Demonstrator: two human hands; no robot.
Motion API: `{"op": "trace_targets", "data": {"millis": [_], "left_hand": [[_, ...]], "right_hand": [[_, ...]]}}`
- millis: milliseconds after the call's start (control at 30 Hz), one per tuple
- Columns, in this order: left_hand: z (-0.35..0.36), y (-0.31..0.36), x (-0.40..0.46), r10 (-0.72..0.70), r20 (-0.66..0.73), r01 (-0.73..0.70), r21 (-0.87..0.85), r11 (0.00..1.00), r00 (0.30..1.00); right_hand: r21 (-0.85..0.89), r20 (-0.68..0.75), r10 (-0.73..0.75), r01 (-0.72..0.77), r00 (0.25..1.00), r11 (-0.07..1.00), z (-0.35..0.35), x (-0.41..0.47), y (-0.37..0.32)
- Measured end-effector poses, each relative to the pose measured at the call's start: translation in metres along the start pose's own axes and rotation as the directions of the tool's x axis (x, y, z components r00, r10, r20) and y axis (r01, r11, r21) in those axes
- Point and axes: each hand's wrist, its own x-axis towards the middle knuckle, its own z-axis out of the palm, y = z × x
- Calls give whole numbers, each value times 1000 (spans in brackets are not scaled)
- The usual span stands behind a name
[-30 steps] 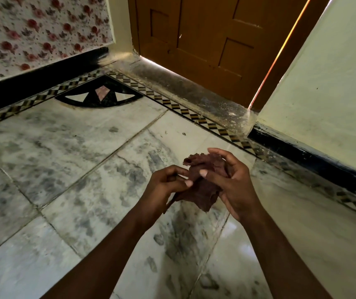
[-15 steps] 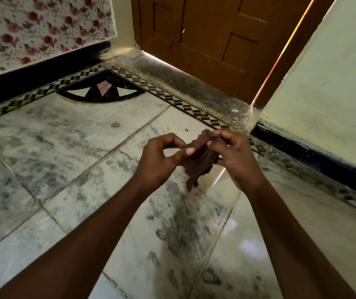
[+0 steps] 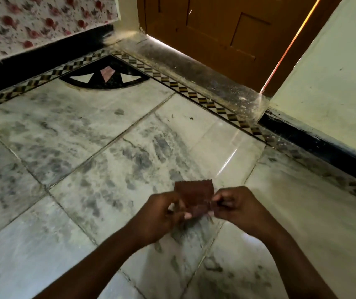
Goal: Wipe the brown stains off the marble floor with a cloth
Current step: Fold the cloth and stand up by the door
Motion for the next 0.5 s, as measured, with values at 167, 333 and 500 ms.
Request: {"op": "trace_targets", "data": {"millis": [167, 333, 500], "left_hand": [[24, -27, -26, -136, 21, 138, -68, 988, 990], [22, -27, -22, -235, 51, 241, -244, 939, 971], [25, -36, -4, -317, -123, 269, -300, 915, 941]], "right_hand": [[-44, 178, 129, -123, 976, 991, 8, -18, 23], [14, 88, 144, -146, 986, 989, 15, -4, 22], [48, -21, 161, -160, 987, 986, 18, 10, 22]]}}
